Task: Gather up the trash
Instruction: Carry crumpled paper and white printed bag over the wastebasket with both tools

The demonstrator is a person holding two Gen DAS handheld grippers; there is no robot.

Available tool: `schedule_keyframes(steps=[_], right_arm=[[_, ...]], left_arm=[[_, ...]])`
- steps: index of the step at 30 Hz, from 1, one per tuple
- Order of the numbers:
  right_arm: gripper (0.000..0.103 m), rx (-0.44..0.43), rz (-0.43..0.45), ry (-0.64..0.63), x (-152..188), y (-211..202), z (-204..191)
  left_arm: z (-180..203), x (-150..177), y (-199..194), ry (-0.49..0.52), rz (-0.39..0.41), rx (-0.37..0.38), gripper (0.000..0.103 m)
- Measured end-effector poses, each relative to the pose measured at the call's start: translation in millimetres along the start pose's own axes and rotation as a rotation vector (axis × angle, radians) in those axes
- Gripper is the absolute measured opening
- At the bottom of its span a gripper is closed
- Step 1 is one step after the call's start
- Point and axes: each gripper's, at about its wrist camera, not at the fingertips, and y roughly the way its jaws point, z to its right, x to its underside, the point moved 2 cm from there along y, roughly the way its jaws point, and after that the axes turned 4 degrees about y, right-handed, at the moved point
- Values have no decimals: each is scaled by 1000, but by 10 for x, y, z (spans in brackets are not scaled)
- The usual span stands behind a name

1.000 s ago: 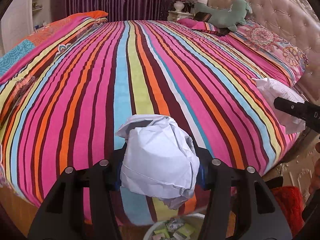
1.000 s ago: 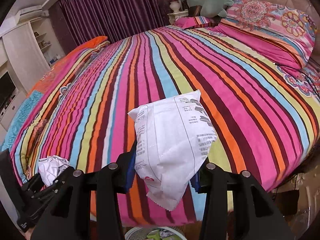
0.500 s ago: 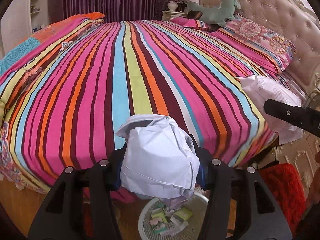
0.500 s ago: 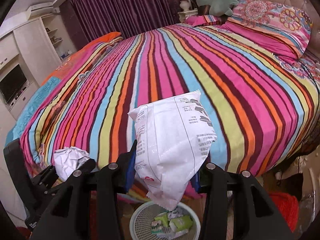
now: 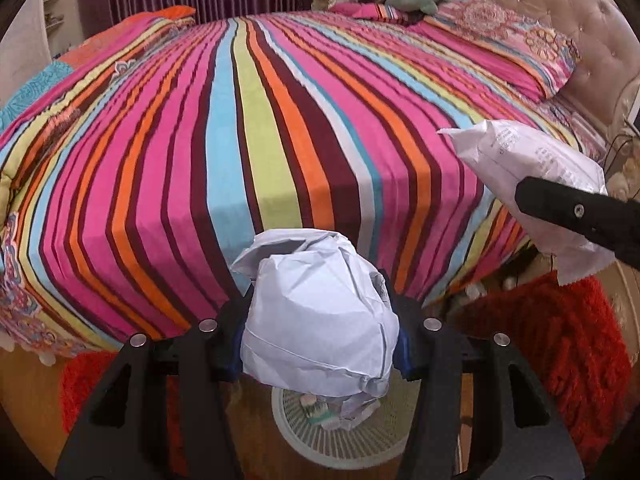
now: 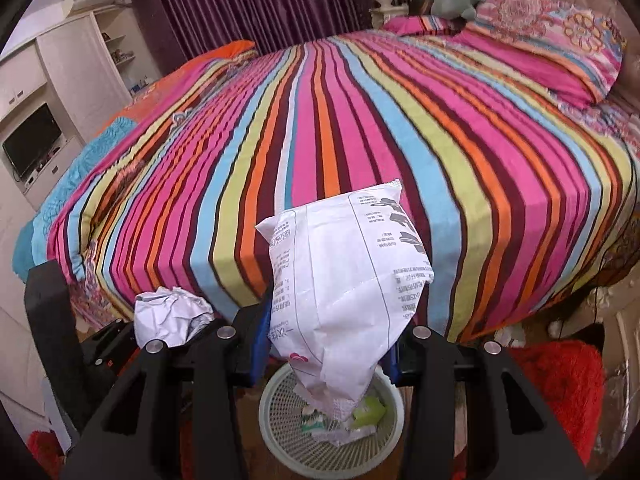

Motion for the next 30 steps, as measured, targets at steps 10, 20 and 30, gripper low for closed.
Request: schedule_keyframes(steps=[10,20,30], right_arm=[[42,5,-101,40,253,178,98],[42,-6,-224,137,428,427,279],[42,-22,-374,230,634,682,386]], left_arm=[[70,108,119,29,-47,3,53],[119,200,315,44,-139,14,53],[182,313,502,57,-234,52,53]])
